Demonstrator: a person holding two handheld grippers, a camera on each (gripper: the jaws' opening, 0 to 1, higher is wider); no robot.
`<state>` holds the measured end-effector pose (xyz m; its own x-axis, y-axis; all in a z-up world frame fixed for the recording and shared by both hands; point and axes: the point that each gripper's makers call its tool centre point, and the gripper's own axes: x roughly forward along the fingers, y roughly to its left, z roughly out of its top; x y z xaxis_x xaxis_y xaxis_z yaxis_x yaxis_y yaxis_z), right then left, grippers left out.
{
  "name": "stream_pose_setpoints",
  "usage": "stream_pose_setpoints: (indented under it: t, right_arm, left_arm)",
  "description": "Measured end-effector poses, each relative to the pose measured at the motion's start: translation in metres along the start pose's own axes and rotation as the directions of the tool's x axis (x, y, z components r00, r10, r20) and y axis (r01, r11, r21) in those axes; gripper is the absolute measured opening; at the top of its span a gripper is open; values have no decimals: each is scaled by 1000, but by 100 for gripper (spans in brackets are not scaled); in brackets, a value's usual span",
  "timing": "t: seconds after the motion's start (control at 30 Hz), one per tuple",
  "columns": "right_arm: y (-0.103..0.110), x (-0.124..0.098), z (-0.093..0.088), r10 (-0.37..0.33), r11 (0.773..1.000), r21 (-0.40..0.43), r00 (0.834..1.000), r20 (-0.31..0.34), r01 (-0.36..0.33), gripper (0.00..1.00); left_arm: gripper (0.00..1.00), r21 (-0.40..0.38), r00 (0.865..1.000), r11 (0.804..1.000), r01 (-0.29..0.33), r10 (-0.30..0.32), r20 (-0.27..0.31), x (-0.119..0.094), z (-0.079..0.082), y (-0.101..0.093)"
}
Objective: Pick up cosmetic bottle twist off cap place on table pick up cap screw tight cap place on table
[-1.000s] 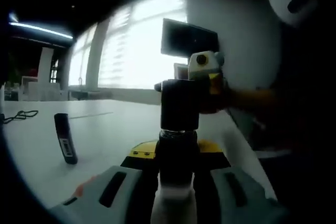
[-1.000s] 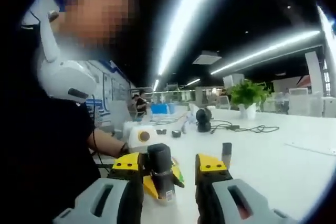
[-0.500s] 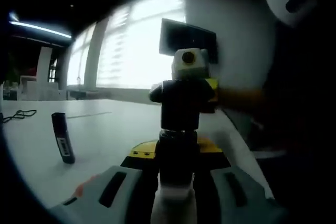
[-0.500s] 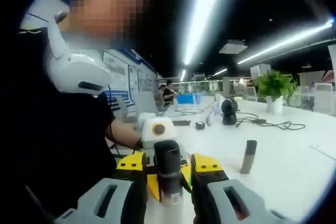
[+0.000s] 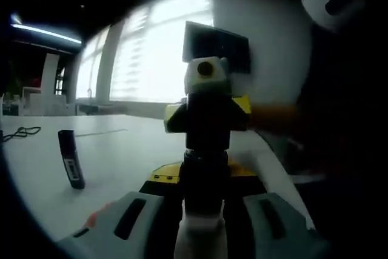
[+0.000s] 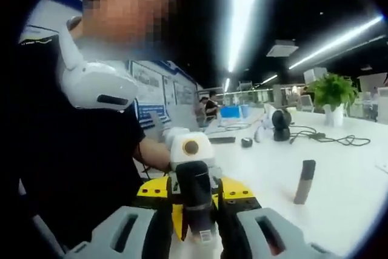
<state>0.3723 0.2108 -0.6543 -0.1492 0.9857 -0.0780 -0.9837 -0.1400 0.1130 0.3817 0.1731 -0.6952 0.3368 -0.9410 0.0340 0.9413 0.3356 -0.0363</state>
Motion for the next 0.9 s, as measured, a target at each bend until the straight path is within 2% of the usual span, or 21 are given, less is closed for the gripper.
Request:
stream_pose_setpoints:
  t: [0.2,0.4,0.7,0.9]
  right_arm:
    - [-1,4,1,7,1000,0,1000,14,-7,18]
    - [1,7,-2,9,1000,-1,1000,0,-9,16]
    - [2,8,-2,-31,999,-15,999,-7,31,15]
    - [1,9,-2,-82,996,-36,996,-23,81,14]
  left_arm:
    - [15,-2,1000,1000,1,-1,0,0,0,0]
    - [15,-1,1000,1000,-3,3,1,0,0,0]
    - [15,-2,1000,1000,-9,9,1,1,0,1]
    - [15,5,1000,1000,-16,16,0,0,0,2]
